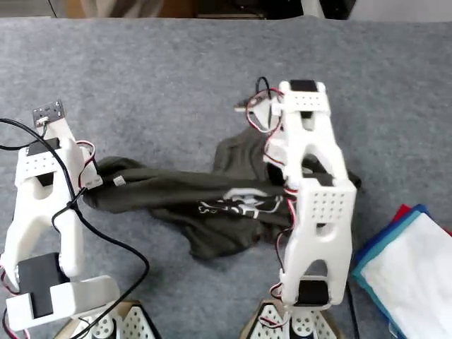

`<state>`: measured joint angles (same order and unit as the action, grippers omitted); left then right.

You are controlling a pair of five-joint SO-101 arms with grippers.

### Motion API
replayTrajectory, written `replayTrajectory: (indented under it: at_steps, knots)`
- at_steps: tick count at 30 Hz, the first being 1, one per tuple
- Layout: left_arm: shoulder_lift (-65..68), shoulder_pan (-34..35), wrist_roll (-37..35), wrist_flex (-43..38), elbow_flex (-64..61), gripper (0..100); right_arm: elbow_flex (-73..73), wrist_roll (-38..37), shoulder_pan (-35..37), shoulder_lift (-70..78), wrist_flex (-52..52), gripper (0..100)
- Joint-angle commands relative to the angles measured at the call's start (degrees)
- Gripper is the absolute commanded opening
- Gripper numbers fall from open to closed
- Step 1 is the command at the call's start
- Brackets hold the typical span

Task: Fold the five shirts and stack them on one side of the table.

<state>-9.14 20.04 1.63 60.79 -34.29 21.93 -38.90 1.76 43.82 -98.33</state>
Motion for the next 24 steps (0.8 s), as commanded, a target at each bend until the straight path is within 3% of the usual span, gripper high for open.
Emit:
replayTrajectory:
  at_steps: [1, 10, 15, 24]
  knots:
    - [-1.9, 0.1, 0.4, -2.2, 0.3, 2, -7.2, -0.8, -2.9, -6.6, 3.7, 3.7]
    - [-1.9, 0.1, 0.4, -2.8, 0.3, 2, -10.3, -6.1, -1.0, -22.3, 0.4, 30.1]
    - [-1.8, 0.1, 0.0, -2.8, -0.8, 2, -4.4, -2.2, 0.3, -27.0, 2.4, 30.7]
    - [-1.9, 0.1, 0.1, -2.6, -1.2, 2, 19.8, 3.7, 8.0, -9.4, -1.0, 30.7]
